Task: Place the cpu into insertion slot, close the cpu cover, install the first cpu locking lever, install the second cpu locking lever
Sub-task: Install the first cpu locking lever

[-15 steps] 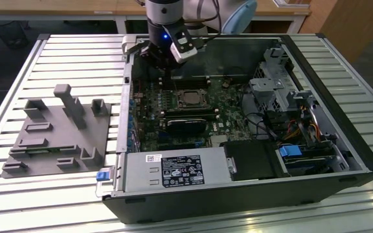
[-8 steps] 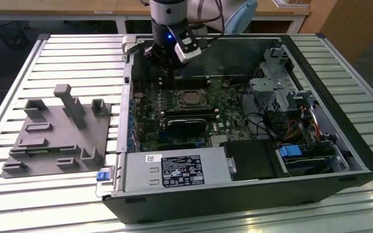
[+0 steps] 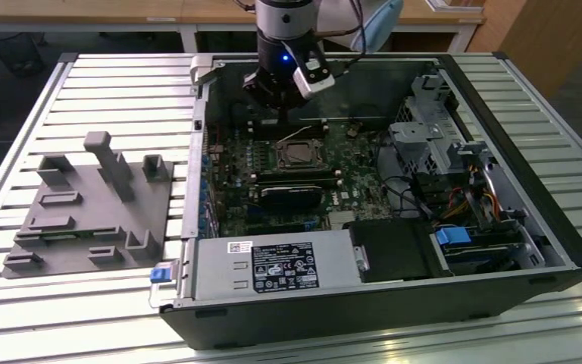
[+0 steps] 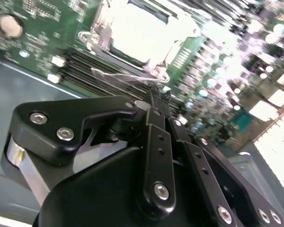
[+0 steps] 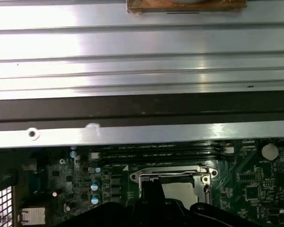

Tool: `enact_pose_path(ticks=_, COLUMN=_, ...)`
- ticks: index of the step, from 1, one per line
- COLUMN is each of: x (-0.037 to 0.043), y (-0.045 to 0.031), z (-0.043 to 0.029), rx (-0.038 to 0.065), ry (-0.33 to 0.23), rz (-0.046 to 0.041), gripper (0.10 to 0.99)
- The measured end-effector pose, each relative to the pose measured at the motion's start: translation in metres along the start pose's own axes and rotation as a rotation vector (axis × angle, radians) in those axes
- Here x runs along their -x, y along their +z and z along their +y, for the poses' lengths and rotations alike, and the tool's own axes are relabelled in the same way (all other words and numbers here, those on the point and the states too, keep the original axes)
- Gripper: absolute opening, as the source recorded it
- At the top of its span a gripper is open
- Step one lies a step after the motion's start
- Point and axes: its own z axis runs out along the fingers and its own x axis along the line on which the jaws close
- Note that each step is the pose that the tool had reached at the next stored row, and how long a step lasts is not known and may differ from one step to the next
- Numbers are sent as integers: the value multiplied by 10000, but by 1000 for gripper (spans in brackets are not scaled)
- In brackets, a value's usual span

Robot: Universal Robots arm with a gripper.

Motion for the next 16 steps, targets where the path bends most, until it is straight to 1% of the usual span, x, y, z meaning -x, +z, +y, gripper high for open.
enact_pose_path(ticks=2, x=70, y=7, z=4, rx=0, ry=1, rz=0, gripper=110)
enact_pose_path(ticks=3, x=93, y=11, z=5, rx=10, ry=0, rz=0, gripper=110)
enact_pose_path(ticks=4, x=104, y=14, z=4, rx=58, ry=1, rz=3, gripper=110)
enact_pose_path(ticks=6, x=106, y=20, z=5, rx=296, ry=6, rz=18, gripper=110)
enact_pose_path(ticks=7, x=106, y=27, z=5, rx=357, ry=0, rz=15, gripper=110)
enact_pose_path(ticks=12, x=112, y=73, z=2, rx=366, ry=-224, rz=-45, gripper=110)
enact_pose_path(ticks=16, x=155, y=111, z=8, rx=368, ry=-266, rz=-46, gripper=110)
